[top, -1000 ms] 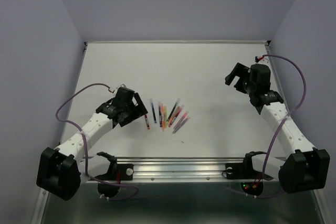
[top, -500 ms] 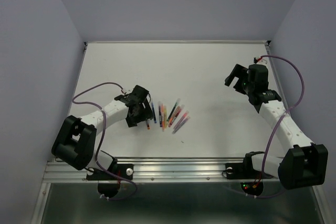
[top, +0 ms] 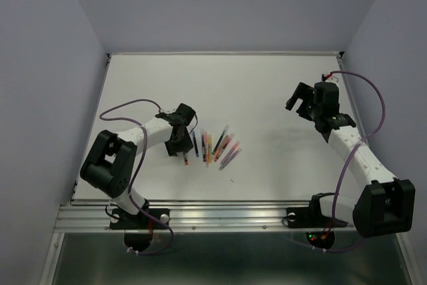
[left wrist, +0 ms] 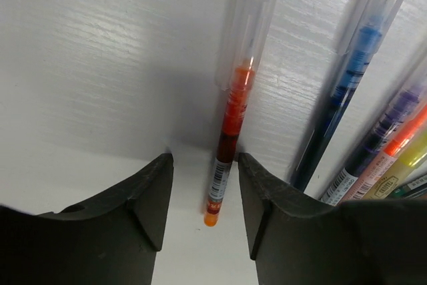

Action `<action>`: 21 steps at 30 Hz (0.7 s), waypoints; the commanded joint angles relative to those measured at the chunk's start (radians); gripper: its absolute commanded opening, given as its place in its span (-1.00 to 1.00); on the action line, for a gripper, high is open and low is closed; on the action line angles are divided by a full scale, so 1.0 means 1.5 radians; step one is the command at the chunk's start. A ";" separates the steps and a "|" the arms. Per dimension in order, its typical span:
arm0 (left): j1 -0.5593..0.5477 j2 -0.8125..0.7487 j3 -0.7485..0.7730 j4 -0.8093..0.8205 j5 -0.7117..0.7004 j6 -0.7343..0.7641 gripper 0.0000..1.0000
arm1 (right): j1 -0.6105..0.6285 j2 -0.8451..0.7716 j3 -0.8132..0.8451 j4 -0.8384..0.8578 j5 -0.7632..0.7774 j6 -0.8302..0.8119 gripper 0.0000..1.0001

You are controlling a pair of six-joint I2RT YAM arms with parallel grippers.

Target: Open the pen caps

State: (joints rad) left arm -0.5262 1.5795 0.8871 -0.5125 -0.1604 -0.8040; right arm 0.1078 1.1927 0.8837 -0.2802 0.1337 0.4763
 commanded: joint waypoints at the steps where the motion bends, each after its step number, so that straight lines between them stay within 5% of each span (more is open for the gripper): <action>1: -0.005 0.017 0.018 -0.017 -0.016 0.022 0.03 | 0.001 0.003 -0.001 0.013 0.019 0.005 1.00; 16: -0.006 0.071 0.017 0.011 -0.013 0.081 -0.69 | 0.001 -0.012 -0.005 0.013 0.016 -0.004 1.00; 18: -0.006 0.071 0.018 0.017 -0.016 0.091 -0.98 | 0.001 -0.016 -0.005 0.013 0.006 -0.009 1.00; 21: -0.006 0.057 0.022 0.013 -0.029 0.098 -1.00 | 0.001 -0.023 -0.004 0.014 -0.015 -0.016 1.00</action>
State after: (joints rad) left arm -0.5327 1.6348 0.9367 -0.5194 -0.1680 -0.6888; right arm 0.1078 1.1927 0.8833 -0.2802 0.1421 0.4744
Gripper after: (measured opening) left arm 0.236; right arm 0.998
